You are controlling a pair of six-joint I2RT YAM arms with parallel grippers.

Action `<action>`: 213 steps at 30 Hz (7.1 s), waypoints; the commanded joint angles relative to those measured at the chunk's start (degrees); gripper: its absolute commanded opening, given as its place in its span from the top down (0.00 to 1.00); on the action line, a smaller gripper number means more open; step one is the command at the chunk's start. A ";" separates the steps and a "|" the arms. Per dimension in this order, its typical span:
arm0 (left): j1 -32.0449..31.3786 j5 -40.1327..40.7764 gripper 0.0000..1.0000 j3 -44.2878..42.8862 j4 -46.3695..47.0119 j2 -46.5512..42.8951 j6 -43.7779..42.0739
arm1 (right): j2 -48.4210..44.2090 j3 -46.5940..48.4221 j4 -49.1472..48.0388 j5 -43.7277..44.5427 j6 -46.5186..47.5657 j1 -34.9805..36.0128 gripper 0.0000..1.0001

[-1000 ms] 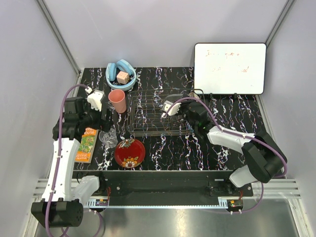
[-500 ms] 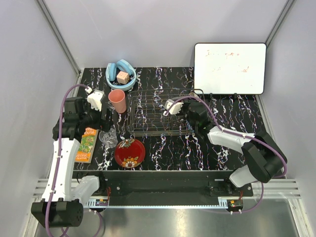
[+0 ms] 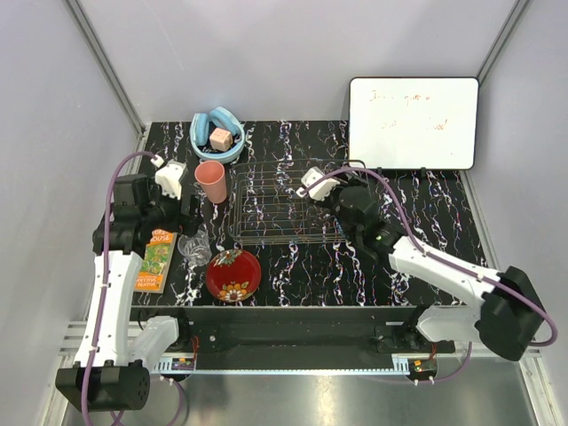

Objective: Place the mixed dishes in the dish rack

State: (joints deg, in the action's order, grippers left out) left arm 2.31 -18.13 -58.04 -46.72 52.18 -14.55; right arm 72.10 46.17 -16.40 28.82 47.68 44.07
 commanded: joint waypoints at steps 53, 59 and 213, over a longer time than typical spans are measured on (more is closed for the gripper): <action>-0.46 13.73 0.01 11.37 -3.64 -16.85 -27.29 | 32.93 5.77 1.64 -21.61 -99.97 22.99 0.50; -0.46 13.12 0.01 10.93 -3.82 -16.50 -27.29 | 35.66 6.12 -0.30 -22.75 -101.56 22.99 0.55; -40.71 13.82 0.81 22.89 14.46 15.58 -17.36 | 3.92 -12.26 13.42 -5.08 -103.05 22.90 0.34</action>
State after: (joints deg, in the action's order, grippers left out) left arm -37.43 -3.57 -32.69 -34.96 66.67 -34.06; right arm 71.05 30.55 1.72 29.65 -54.08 67.05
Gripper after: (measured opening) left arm 0.189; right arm 0.671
